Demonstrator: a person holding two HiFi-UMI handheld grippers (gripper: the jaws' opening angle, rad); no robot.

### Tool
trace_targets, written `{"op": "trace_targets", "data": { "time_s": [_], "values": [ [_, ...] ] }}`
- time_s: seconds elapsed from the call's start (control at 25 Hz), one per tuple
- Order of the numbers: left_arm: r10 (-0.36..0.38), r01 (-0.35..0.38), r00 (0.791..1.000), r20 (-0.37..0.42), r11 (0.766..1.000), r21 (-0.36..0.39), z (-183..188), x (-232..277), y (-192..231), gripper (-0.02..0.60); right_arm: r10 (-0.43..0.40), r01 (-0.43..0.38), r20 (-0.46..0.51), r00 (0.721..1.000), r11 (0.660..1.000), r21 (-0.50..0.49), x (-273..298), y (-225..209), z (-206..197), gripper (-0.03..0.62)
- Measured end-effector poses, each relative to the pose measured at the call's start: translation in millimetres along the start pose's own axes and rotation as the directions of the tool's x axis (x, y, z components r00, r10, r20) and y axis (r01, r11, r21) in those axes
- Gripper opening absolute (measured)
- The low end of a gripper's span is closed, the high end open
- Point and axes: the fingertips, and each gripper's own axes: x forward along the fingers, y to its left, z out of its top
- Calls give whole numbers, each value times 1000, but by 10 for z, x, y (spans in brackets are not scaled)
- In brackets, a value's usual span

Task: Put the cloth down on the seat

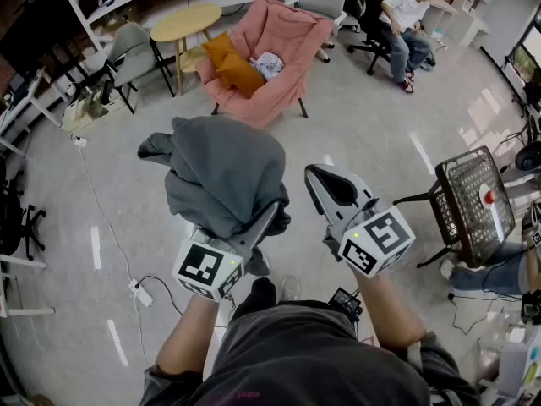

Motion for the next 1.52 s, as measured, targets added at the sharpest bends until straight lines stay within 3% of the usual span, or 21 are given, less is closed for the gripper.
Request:
{"op": "trace_targets", "data": {
  "time_s": [0.6, 1.52],
  "values": [
    [12, -12, 1000, -8, 1000, -13, -116, -3, 97, 301, 2, -2, -17, 1000, 1000, 21, 95, -31, -134, 15],
    [-20, 20, 1000, 2, 999, -45, -50, 309, 1964, 301, -52, 53, -35, 998, 998, 28, 1838, -298, -59, 15]
  ]
}}
